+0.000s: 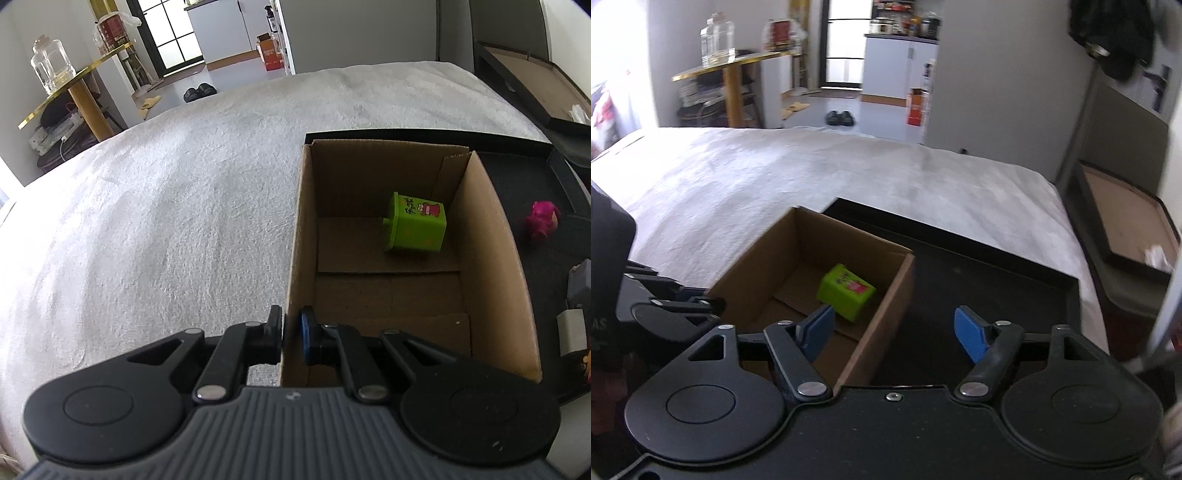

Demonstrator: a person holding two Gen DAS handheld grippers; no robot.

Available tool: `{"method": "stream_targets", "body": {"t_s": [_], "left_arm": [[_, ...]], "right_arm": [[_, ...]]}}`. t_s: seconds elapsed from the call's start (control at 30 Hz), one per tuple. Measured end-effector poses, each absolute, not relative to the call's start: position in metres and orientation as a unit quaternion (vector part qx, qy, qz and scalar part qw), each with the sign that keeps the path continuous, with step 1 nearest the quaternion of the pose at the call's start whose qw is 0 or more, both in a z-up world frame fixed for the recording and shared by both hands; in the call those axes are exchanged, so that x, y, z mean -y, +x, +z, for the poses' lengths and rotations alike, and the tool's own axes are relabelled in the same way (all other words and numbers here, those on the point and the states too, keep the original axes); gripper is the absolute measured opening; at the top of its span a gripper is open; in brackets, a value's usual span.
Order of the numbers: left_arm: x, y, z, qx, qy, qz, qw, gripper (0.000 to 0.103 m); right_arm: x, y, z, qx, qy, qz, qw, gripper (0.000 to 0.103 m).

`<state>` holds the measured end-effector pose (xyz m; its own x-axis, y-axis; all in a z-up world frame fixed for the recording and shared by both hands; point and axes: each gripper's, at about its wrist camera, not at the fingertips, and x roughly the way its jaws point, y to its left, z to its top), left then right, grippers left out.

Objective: Organize rigid objects
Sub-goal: 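Move the right gripper to the white charger and close on it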

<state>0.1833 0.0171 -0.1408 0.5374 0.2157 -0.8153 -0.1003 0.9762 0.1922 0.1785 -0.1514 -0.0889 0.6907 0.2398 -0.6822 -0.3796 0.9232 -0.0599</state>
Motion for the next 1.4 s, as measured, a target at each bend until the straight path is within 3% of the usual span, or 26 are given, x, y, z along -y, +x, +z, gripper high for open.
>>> {"method": "stream_targets", "body": {"t_s": [0.97,1.4], "left_arm": [[-0.002,0.176,-0.141,-0.484,0.110,0.129,0.859,0.019],[-0.004,0.179,-0.148,-0.485,0.104,0.137,0.857,0.015]], "right_arm": [[0.232,0.151,-0.117,-0.387,-0.014,0.091,0.917,0.081],[0.257,0.146,-0.143,-0.411,0.023,0.069,0.909,0.081]]}}
